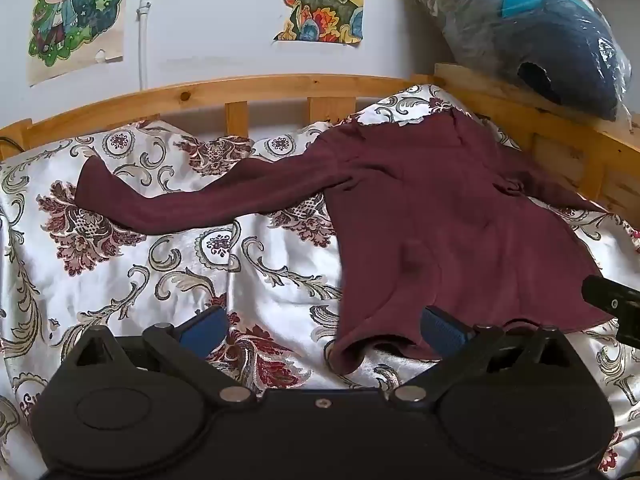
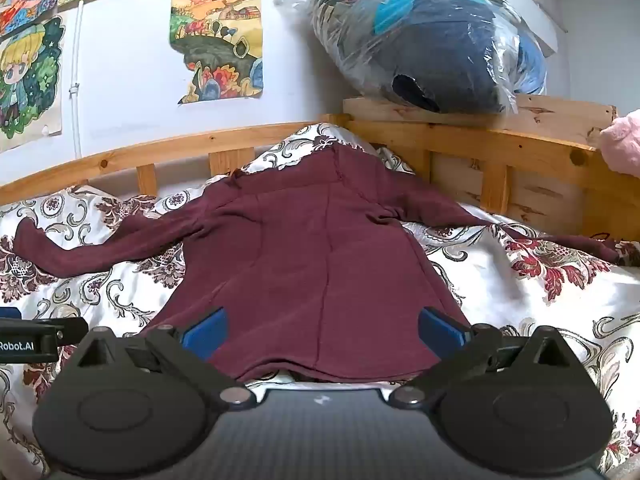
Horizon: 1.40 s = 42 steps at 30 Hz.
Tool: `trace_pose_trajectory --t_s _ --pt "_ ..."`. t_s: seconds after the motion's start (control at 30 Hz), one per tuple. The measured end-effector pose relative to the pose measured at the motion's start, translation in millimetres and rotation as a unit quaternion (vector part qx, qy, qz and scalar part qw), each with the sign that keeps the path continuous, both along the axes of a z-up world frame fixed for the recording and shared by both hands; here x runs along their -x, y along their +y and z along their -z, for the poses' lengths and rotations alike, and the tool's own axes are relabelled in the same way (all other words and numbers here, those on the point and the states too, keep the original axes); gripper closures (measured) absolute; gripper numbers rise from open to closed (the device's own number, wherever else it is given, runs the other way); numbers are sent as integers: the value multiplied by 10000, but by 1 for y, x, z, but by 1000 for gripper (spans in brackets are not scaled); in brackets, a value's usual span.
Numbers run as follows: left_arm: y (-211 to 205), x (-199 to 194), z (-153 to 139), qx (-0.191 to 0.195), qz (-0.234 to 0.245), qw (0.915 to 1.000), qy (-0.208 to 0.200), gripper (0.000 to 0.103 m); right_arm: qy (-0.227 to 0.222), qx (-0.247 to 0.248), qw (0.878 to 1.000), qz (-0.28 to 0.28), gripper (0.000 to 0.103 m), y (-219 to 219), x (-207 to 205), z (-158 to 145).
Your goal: Fold small clothes
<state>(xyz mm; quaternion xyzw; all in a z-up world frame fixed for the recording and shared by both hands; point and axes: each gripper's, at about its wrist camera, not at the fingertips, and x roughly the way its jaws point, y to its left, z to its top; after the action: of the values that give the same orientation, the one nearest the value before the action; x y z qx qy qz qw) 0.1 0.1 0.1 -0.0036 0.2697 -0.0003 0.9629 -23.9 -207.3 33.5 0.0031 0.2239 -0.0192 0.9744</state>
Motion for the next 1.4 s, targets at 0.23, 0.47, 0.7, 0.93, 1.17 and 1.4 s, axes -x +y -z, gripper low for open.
trace_pose_trajectory --t_s 0.23,0.47,0.7,0.93,1.17,1.4 --pt "3 -2 0 39 27 10000 33 1 2 -2 10000 13 0 -2 0 0" --pt "2 -3 1 89 32 9999 65 1 -17 10 10000 -28 0 0 2 -1" --pt "0 -2 3 82 37 9999 66 1 -15 33 10000 -51 0 0 1 0" --pt "-1 -1 4 85 43 9999 71 1 -9 18 10000 -39 0 0 1 0" --pt "0 -2 4 101 39 9999 75 1 -7 22 10000 -42 0 0 1 1" --pt "0 -1 4 123 43 9999 79 1 -5 16 10000 -35 0 1 1 1"
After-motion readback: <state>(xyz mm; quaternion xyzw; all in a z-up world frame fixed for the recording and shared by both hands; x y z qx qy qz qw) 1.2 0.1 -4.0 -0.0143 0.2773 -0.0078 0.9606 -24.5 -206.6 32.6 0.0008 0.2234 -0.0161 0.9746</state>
